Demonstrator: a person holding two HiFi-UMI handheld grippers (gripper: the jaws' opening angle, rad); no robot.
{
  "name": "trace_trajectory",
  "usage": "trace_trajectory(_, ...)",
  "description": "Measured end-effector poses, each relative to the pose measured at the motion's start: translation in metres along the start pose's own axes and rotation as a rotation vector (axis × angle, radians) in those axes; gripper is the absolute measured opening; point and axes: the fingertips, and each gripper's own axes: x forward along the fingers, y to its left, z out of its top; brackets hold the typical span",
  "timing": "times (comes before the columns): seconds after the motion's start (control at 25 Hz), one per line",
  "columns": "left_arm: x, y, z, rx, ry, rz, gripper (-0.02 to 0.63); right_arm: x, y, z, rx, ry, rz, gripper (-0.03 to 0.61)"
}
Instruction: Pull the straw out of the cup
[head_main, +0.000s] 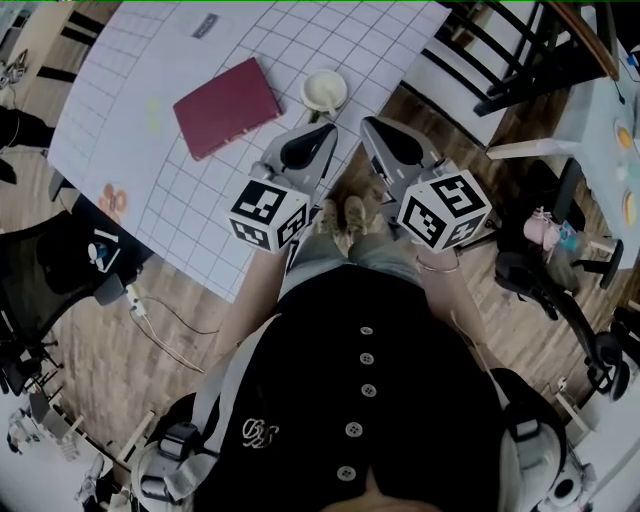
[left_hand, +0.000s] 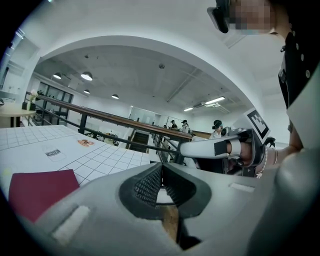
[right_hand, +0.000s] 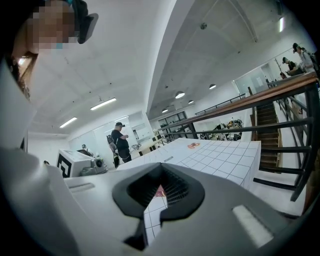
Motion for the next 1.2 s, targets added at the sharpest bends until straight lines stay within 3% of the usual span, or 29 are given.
trace_trajectory(0.52,0.014,0.03,-0.038,0.03,0.03,0.15,0.001,0.018,-0.022,-0.029,0.051,0.064,-0.001,0.0)
trace_trajectory(0.6,0.017,0.034,-0.044,0.023,0.04,0.154,0.043,0.019,-0.026,-0.033,0.059,0.071,-0.005,0.0)
trace_trajectory(0.68,0.02,0.039,-0.049,0.028,0.046,0.166,0.044,0.02,-0.03,-0.038,0.07,0.076,-0.01,0.0)
trace_trajectory(1.0,0.033,0.061,-0.065,0.126,0.074,0.23,0.141,0.025,-0.043,-0.059,0.1,0.113,-0.019,0.0)
trace_trajectory(1.2,0.044,0.066,-0.078,0.209,0.135,0.247,0.153,0.026,-0.049,-0.069,0.116,0.132,-0.024,0.0)
